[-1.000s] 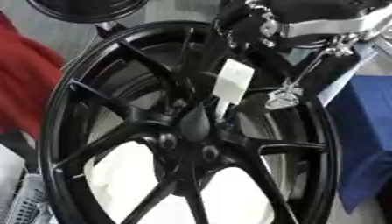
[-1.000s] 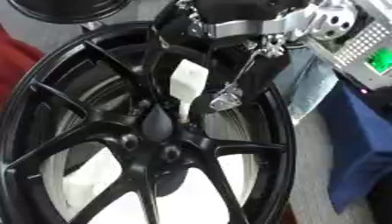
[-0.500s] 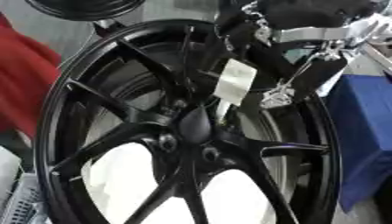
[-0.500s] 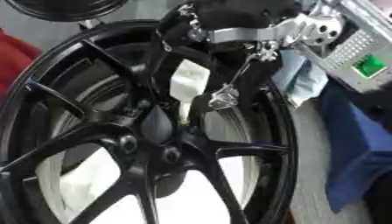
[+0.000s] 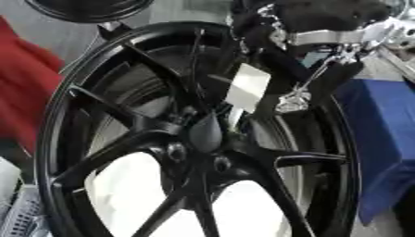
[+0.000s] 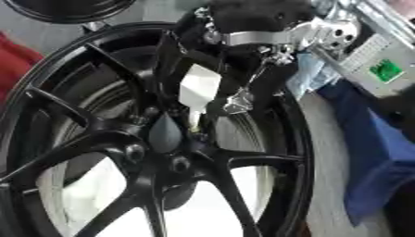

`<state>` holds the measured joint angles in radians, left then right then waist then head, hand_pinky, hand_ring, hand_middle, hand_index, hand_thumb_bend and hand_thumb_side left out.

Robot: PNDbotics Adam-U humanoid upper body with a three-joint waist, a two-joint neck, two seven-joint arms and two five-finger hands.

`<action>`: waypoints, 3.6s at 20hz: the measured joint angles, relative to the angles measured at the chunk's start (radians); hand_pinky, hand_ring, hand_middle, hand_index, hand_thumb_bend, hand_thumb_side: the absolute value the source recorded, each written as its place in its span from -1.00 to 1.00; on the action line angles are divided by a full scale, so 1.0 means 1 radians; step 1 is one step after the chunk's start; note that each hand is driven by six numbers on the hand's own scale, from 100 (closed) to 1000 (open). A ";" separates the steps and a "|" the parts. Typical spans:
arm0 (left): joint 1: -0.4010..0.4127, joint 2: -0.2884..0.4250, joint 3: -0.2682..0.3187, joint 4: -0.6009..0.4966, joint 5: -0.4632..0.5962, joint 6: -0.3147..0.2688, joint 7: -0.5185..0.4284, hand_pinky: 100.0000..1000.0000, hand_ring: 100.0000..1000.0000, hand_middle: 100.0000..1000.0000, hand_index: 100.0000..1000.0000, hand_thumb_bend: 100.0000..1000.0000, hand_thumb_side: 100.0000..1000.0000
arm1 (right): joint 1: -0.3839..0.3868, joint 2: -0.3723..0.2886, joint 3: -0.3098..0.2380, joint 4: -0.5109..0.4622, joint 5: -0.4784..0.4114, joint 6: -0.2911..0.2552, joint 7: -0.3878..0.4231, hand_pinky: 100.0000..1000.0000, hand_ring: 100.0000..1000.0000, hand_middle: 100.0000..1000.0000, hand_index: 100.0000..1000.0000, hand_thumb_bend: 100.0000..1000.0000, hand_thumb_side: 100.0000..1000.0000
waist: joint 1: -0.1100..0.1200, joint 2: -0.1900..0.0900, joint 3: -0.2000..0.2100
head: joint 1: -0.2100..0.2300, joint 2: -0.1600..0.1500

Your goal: Pull the pin out of the wheel hub.

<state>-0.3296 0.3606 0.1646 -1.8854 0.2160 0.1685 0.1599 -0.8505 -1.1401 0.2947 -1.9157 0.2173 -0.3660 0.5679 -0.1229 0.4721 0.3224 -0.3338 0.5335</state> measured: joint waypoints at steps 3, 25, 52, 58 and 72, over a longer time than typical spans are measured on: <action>0.000 0.000 0.000 0.000 0.000 0.000 0.000 0.47 0.13 0.07 0.38 -0.59 0.31 | 0.006 0.000 -0.004 0.006 0.004 -0.007 0.006 0.71 0.58 0.42 0.57 -0.28 -0.78 | -0.002 0.000 0.000 | -0.002 -0.003; -0.001 -0.001 0.001 0.000 0.000 0.005 0.000 0.47 0.14 0.07 0.38 -0.61 0.33 | 0.015 -0.008 0.001 0.016 -0.057 -0.007 0.006 0.67 0.36 -0.09 0.11 -0.51 -1.00 | -0.005 0.002 0.005 | -0.015 -0.009; 0.038 0.000 0.017 0.000 0.000 0.006 0.016 0.48 0.14 0.07 0.38 -0.61 0.31 | 0.240 -0.141 -0.306 0.071 -0.375 0.067 -0.158 0.67 0.23 -0.20 0.08 -0.59 -1.00 | 0.036 -0.086 -0.113 | 0.038 0.068; 0.068 0.000 0.030 0.001 0.000 0.001 0.035 0.48 0.13 0.07 0.38 -0.60 0.29 | 0.518 -0.175 -0.488 0.146 -0.410 0.065 -0.351 0.67 0.22 -0.12 0.15 -0.62 -1.00 | 0.078 -0.133 -0.199 | 0.106 0.103; 0.094 -0.002 0.054 0.008 -0.003 -0.009 0.063 0.48 0.13 0.07 0.38 -0.59 0.28 | 0.810 -0.033 -0.645 0.218 -0.353 0.083 -0.541 0.81 0.56 0.62 0.76 -0.63 -0.74 | 0.127 -0.156 -0.267 | 0.168 0.125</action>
<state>-0.2355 0.3585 0.2190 -1.8775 0.2129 0.1597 0.2225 -0.0408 -1.1731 -0.3503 -1.6974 -0.1362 -0.2825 0.0267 0.0039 0.3163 0.0551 -0.1656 0.6589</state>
